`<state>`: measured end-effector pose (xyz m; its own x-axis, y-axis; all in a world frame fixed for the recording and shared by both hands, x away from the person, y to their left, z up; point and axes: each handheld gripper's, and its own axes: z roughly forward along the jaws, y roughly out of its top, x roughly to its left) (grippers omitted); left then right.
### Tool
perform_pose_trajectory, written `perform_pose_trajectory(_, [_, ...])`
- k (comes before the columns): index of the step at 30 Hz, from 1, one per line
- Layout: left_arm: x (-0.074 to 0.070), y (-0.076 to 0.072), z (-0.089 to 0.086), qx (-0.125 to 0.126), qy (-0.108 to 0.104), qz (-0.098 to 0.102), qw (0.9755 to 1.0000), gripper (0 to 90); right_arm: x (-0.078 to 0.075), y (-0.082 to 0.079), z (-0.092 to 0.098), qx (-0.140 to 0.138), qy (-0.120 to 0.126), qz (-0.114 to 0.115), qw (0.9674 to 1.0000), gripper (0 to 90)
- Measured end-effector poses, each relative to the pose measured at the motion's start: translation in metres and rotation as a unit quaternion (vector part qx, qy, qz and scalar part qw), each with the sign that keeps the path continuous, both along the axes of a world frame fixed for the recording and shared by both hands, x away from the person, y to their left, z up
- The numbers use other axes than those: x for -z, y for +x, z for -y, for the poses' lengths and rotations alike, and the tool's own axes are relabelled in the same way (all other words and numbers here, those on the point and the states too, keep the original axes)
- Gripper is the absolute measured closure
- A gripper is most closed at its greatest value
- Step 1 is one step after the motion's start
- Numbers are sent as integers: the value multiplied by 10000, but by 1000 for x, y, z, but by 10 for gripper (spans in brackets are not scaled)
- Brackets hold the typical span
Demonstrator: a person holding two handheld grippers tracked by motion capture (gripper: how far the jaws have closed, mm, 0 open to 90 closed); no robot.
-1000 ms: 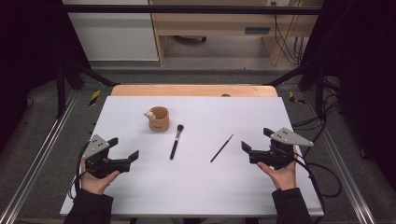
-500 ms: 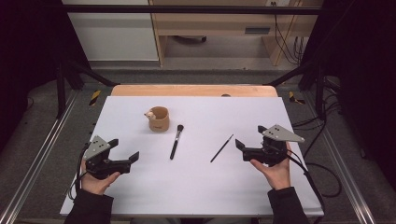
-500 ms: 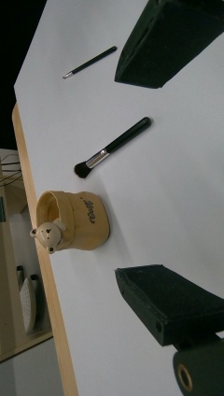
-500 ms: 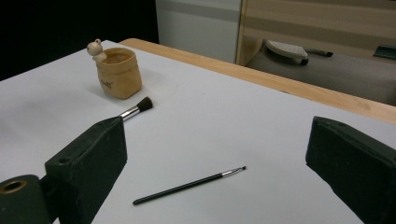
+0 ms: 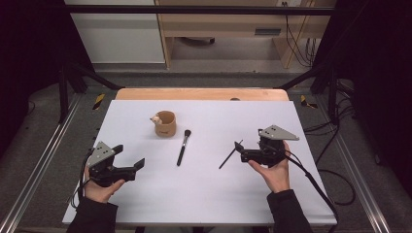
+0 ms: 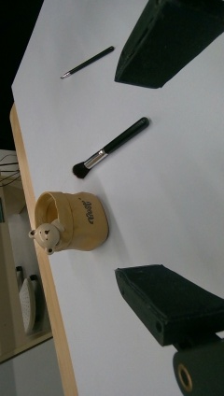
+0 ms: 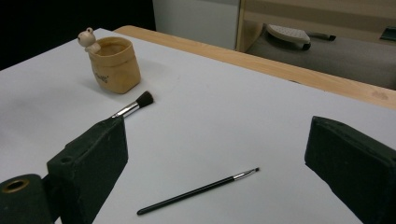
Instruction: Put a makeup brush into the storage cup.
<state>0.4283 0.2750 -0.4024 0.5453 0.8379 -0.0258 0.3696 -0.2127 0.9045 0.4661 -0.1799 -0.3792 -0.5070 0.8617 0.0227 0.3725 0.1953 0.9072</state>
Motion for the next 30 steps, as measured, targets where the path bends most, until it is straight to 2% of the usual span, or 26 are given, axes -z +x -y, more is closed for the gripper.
perform_pose_trajectory(12, [1,-1,2,45,49,-15,10000,55,10,13,-13,84,-61,-219,9997,69])
perform_pose_trajectory(15, [1,-1,2,43,51,-16,10000,55,16,16,-16,106,-126,-308,9994,69])
perform_pose_trajectory(19, [1,-1,3,35,34,-9,10000,55,26,20,-23,121,-77,-488,9987,69])
perform_pose_trajectory(30, [1,-1,3,47,45,0,10000,55,47,30,-33,254,-261,-770,9964,72])
